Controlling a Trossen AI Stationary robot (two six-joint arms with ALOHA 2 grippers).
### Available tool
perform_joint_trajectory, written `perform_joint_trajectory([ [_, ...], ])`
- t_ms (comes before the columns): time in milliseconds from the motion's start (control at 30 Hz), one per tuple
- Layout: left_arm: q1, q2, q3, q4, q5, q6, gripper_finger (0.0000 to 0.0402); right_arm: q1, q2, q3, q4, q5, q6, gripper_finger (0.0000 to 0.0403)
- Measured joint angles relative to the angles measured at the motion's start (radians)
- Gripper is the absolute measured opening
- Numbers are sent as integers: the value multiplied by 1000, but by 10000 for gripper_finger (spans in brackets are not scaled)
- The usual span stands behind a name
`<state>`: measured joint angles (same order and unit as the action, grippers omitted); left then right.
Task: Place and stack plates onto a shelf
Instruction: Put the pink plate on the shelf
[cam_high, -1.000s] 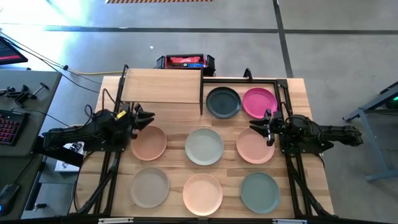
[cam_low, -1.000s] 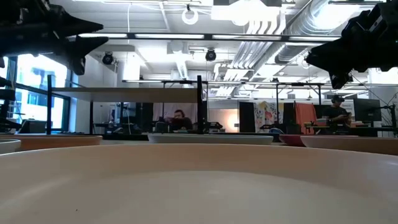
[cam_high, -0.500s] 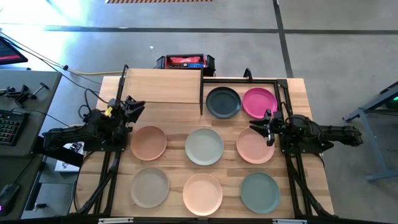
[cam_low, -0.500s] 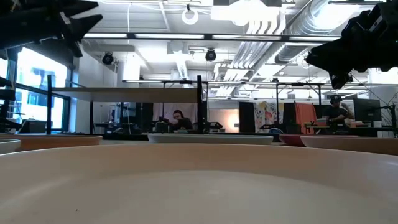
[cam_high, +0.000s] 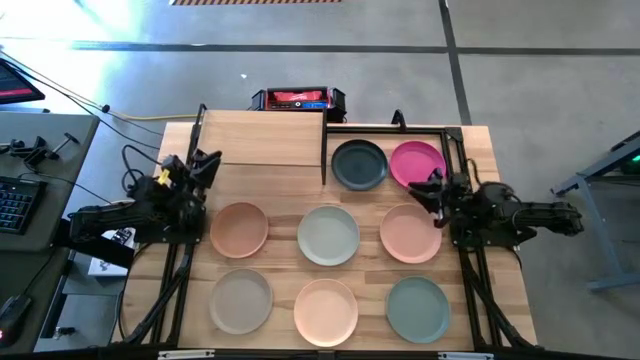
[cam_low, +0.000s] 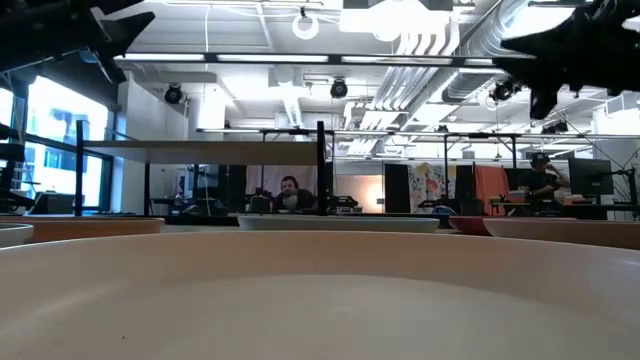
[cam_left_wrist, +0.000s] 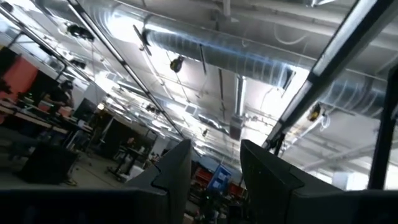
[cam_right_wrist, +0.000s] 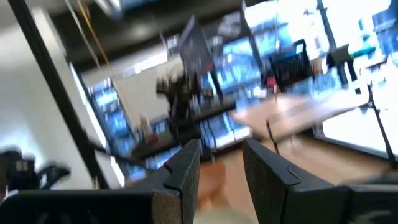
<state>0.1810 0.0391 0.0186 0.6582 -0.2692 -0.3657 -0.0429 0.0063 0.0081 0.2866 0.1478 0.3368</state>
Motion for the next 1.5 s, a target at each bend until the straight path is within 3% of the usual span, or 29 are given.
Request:
perform_joint_trajectory([
  [133, 0, 0, 42, -1, -27, 1, 126, -16, 0, 3, 151, 37, -43, 108],
  [333, 1, 21, 143, -7, -31, 63, 126, -46, 5, 119, 176, 44, -177, 108],
  [533, 1, 119, 277, -12, -1, 163, 126, -69, 82, 307, 116, 45, -368, 108],
  [900, 1, 307, 495, -256, 24, 194, 126, -77, 378, 741, -443, 274, -552, 132],
  [1200, 1, 400, 526, -358, 23, 195, 126, -85, 651, 1012, -929, 450, -444, 147],
  [1367, 1, 428, 526, -426, 16, 193, 126, -148, 794, 1096, -1213, 425, -291, 147],
  [1500, 3, 455, 526, -485, -52, 175, 126, -224, 882, 1101, -1368, 306, -208, 147],
])
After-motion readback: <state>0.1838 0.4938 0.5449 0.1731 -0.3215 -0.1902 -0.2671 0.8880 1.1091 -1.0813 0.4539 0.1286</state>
